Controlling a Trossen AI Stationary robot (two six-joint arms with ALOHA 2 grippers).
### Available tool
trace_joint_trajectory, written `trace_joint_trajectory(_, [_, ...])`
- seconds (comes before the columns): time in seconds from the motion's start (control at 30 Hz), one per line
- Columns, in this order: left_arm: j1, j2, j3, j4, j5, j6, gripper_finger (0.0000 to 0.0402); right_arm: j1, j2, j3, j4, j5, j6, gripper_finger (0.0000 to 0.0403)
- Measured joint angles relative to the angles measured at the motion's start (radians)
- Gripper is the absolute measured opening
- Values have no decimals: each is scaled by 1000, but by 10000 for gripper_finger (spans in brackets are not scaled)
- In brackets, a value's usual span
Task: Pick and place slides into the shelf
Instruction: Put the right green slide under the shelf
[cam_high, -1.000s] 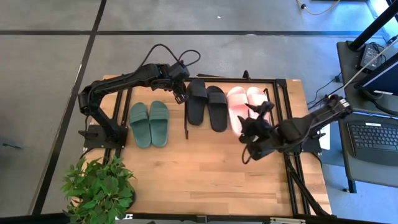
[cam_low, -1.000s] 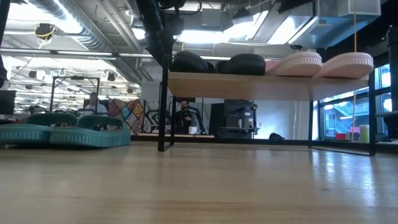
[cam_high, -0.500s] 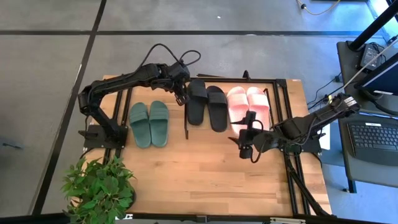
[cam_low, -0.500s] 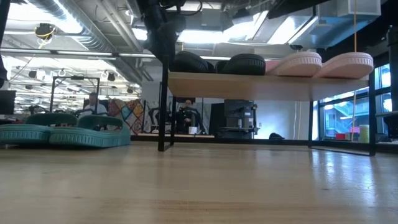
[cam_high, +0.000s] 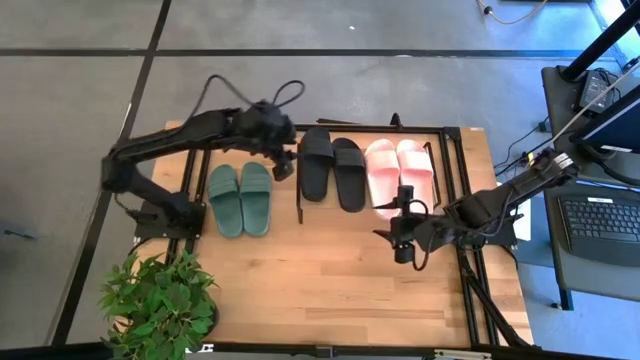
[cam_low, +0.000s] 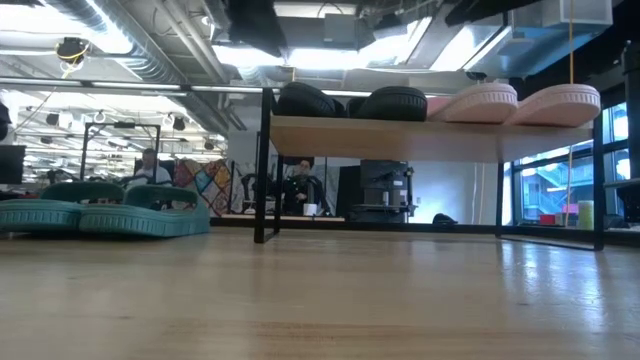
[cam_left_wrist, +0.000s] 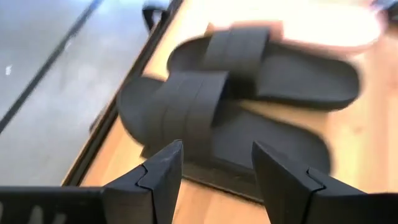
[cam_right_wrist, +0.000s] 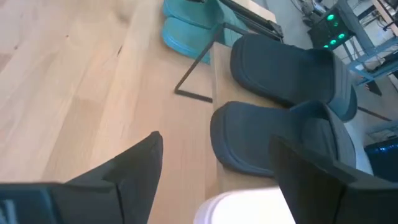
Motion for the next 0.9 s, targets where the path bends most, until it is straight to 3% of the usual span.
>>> trace_joint_trajectory(0.3, [-61, -317, -322, 274, 0, -54, 185, 62, -140, 0, -96, 10, 54, 287])
trace_joint_trajectory(0.43, [-76, -413, -415, 307, -4, -62, 185, 86, -222, 0, -141, 98, 35, 287])
trace_joint_trajectory(0.53, [-79, -455, -462, 314, -15, -77, 185, 89, -295, 0, -222, 184, -26, 287])
trace_joint_trajectory(0.67, [-77, -484, -516, 339, -74, -86, 185, 89, -388, 0, -314, 190, 80, 287])
trace_joint_trajectory(0.9, [-77, -491, -581, 382, -89, -84, 185, 88, -549, -1, -319, 190, 67, 287])
